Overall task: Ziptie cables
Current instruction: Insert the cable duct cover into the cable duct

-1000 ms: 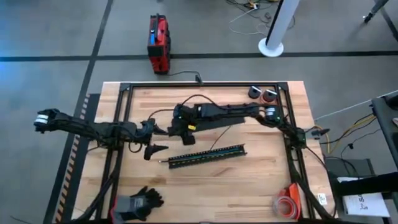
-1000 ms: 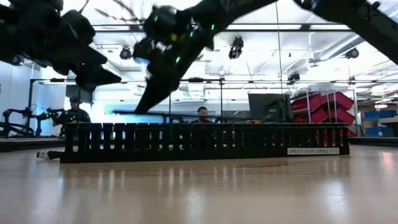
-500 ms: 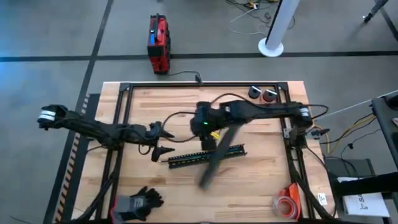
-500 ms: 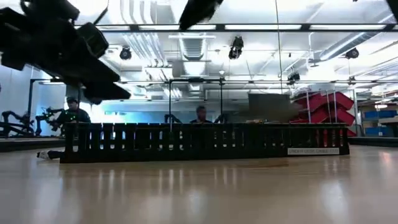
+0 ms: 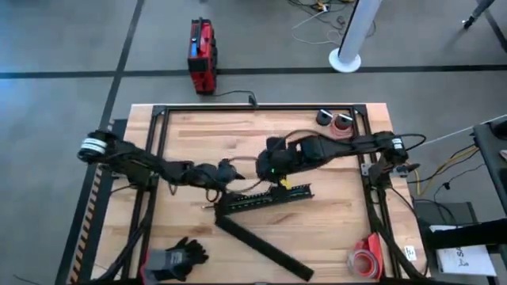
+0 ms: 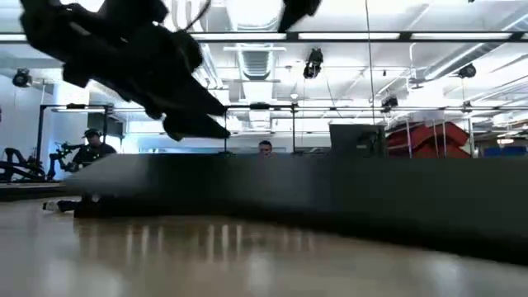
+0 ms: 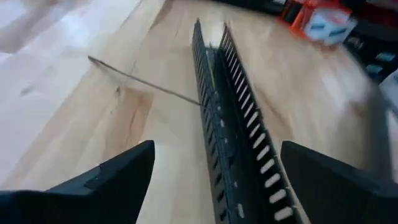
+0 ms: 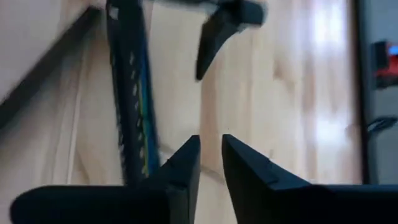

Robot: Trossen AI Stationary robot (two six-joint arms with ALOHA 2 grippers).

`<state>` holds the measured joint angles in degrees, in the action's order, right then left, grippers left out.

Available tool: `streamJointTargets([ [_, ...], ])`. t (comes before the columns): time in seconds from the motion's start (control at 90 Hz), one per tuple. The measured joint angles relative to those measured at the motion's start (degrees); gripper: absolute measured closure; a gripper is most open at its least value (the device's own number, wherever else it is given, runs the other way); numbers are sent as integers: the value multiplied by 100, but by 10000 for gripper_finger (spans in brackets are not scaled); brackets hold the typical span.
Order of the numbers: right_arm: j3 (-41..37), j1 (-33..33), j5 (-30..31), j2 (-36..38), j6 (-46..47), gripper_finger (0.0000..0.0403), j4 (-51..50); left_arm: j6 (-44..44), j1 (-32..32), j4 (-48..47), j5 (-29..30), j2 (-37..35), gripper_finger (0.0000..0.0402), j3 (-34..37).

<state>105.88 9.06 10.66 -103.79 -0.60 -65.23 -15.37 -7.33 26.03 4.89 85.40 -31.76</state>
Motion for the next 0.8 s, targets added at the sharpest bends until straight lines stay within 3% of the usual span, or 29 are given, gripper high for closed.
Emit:
streamJointTargets([
  [0.278,-1399,886,-19,0,676,381,1492,307,-2,-816,-111,222,105,-575],
  [0.489,-1946,1349,-33,-4,1054,382,2094,316,-15,-1192,-163,151,109,-762],
  [0.644,-2027,1543,-55,-4,1361,358,2456,368,-15,-1884,-194,-70,117,-944],
  [0.8,-2253,1725,-44,-31,2053,300,3320,280,-106,-2608,-205,-683,139,-1025],
])
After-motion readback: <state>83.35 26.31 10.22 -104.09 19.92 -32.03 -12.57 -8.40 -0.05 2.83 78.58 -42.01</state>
